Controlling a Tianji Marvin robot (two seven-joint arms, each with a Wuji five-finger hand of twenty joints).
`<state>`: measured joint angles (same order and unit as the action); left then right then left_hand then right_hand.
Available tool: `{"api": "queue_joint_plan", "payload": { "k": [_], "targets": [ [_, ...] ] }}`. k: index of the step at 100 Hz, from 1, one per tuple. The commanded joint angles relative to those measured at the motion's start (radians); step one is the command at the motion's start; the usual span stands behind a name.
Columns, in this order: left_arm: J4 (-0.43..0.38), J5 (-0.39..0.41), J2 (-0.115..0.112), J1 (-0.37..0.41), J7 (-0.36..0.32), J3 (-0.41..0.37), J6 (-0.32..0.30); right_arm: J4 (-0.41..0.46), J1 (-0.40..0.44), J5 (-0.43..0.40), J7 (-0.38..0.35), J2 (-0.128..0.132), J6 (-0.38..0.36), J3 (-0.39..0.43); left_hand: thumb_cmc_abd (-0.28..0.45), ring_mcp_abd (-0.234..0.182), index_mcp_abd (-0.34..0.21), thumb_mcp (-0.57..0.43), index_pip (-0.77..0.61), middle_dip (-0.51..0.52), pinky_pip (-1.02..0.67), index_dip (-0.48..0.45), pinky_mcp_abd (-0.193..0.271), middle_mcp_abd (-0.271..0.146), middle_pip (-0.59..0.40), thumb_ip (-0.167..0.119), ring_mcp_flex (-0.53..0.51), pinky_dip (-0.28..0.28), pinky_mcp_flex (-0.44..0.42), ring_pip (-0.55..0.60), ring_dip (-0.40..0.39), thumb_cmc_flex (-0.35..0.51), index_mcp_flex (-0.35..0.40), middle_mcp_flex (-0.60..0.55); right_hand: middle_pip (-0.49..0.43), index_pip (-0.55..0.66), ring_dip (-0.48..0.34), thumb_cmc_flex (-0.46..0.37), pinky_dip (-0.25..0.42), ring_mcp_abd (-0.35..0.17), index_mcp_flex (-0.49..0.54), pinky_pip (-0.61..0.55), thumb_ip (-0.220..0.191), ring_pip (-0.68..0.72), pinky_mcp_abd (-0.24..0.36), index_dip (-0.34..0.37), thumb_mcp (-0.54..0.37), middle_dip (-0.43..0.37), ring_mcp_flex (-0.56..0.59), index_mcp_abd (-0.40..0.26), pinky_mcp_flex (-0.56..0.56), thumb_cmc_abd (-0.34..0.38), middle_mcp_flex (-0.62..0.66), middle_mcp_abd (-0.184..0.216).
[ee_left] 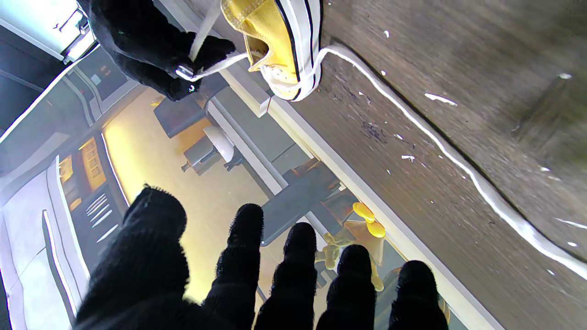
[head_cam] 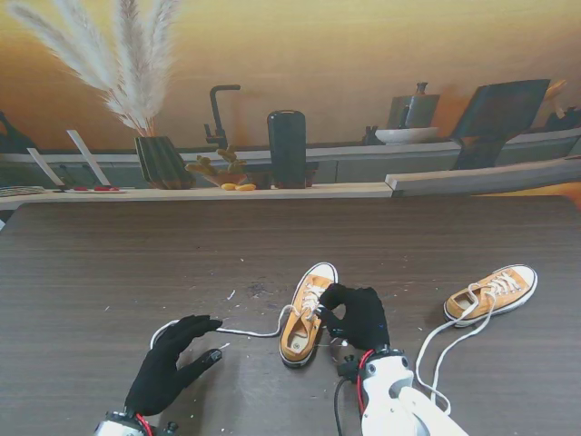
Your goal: Tie the shoelaces into a bow on the shoes
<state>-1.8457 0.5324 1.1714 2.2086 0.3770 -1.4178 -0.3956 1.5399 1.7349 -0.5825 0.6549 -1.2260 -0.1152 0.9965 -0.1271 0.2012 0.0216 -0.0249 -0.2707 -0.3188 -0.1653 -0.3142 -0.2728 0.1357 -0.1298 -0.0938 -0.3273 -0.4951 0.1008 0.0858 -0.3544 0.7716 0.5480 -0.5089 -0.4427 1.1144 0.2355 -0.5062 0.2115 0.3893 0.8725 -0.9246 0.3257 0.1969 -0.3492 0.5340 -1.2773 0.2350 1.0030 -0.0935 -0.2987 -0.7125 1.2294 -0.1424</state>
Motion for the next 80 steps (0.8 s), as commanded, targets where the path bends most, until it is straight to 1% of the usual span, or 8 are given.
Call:
{"api": "queue_joint_plan", "payload": {
  "k": [1, 16, 32, 48, 53, 69, 73, 80],
  "targets": [
    [-0.008, 0.001, -0.002, 0.001, -0.021, 0.003, -0.004, 0.003, 0.001, 0.001, -0.019, -0.006, 0.005, -0.003, 0.033, 0.0, 0.004, 0.006, -0.003, -0.004, 0.003, 0.0, 0.075, 0.005, -0.001, 0.014, -0.018, 0.013, -0.002, 0.002, 0.006, 0.007, 0.033, -0.01, -0.035, 0.093, -0.039, -0.063, 0.004, 0.026, -0.035, -0.024, 0.011, -0.003, 0.014, 0.034, -0.007, -0.003, 0.046, -0.016, 0.004, 0.048, 0.056, -0.014],
    [-0.008, -0.001, -0.003, 0.002, -0.027, 0.002, -0.007, -0.005, 0.004, 0.128, -0.086, -0.017, -0.024, -0.006, 0.033, -0.001, 0.004, 0.006, -0.004, -0.005, 0.004, -0.001, 0.077, 0.005, -0.002, 0.014, -0.021, 0.014, -0.001, 0.003, 0.006, 0.008, 0.035, -0.014, -0.151, 0.131, -0.067, -0.078, 0.02, 0.022, -0.073, -0.055, 0.006, 0.028, 0.02, 0.013, 0.022, 0.034, 0.114, 0.015, -0.023, 0.073, 0.095, -0.001],
    [-0.006, -0.003, -0.004, 0.0, -0.03, 0.004, -0.007, -0.011, 0.005, 0.28, -0.131, -0.034, -0.056, -0.008, 0.033, 0.0, 0.006, 0.006, -0.005, -0.006, 0.003, -0.001, 0.077, 0.004, -0.004, 0.014, -0.023, 0.015, 0.0, 0.004, 0.005, 0.008, 0.038, -0.019, -0.197, 0.144, -0.08, -0.088, 0.032, 0.026, -0.075, -0.079, 0.003, 0.043, 0.017, 0.002, 0.021, 0.043, 0.148, 0.042, -0.043, 0.065, 0.126, -0.002],
    [-0.003, -0.006, -0.006, -0.005, -0.039, 0.008, -0.008, -0.012, 0.007, 0.429, -0.18, -0.046, -0.088, -0.007, 0.034, 0.001, 0.006, 0.006, -0.006, -0.007, 0.004, -0.002, 0.08, 0.005, -0.005, 0.014, -0.027, 0.016, 0.0, 0.006, 0.005, 0.009, 0.04, -0.022, -0.215, 0.147, -0.085, -0.098, 0.04, 0.031, -0.071, -0.095, 0.001, 0.059, 0.01, -0.005, 0.016, 0.041, 0.172, 0.061, -0.049, 0.057, 0.158, -0.009],
    [-0.002, -0.006, -0.006, -0.006, -0.041, 0.009, -0.009, -0.011, 0.007, 0.461, -0.196, -0.047, -0.094, -0.006, 0.034, 0.0, 0.006, 0.006, -0.006, -0.007, 0.004, -0.002, 0.081, 0.006, -0.005, 0.014, -0.027, 0.017, 0.0, 0.006, 0.004, 0.009, 0.041, -0.023, -0.227, 0.148, -0.085, -0.097, 0.044, 0.029, -0.069, -0.102, 0.002, 0.067, 0.009, -0.007, 0.018, 0.043, 0.184, 0.062, -0.056, 0.058, 0.172, -0.001],
    [-0.002, -0.007, -0.007, -0.007, -0.044, 0.011, -0.008, 0.003, 0.013, 0.529, -0.236, -0.045, -0.094, 0.001, 0.034, -0.001, 0.006, 0.007, -0.007, -0.007, 0.005, -0.002, 0.081, 0.006, -0.006, 0.014, -0.028, 0.019, 0.001, 0.007, 0.004, 0.009, 0.043, -0.026, -0.342, 0.145, -0.089, -0.1, 0.059, 0.049, -0.061, -0.131, 0.0, 0.134, 0.024, -0.017, 0.014, 0.063, 0.253, 0.085, -0.095, 0.048, 0.225, 0.013],
    [-0.002, -0.006, -0.007, -0.007, -0.044, 0.011, -0.008, 0.006, 0.014, 0.533, -0.24, -0.044, -0.092, 0.002, 0.033, 0.0, 0.006, 0.007, -0.007, -0.008, 0.005, -0.003, 0.08, 0.006, -0.006, 0.014, -0.029, 0.019, 0.002, 0.007, 0.004, 0.01, 0.043, -0.027, -0.381, 0.145, -0.08, -0.101, 0.061, 0.054, -0.059, -0.136, -0.001, 0.166, 0.032, -0.018, 0.014, 0.075, 0.268, 0.09, -0.11, 0.046, 0.236, 0.019],
    [-0.002, -0.006, -0.007, -0.008, -0.043, 0.012, -0.007, 0.013, 0.016, 0.538, -0.248, -0.042, -0.091, 0.005, 0.033, 0.0, 0.007, 0.007, -0.008, -0.008, 0.006, -0.003, 0.08, 0.006, -0.006, 0.014, -0.029, 0.02, 0.001, 0.007, 0.004, 0.01, 0.044, -0.027, -0.493, 0.143, -0.019, -0.106, 0.057, 0.066, -0.061, -0.137, -0.003, 0.295, 0.052, -0.018, 0.022, 0.123, 0.263, 0.097, -0.138, 0.05, 0.233, 0.035]
  ]
}}
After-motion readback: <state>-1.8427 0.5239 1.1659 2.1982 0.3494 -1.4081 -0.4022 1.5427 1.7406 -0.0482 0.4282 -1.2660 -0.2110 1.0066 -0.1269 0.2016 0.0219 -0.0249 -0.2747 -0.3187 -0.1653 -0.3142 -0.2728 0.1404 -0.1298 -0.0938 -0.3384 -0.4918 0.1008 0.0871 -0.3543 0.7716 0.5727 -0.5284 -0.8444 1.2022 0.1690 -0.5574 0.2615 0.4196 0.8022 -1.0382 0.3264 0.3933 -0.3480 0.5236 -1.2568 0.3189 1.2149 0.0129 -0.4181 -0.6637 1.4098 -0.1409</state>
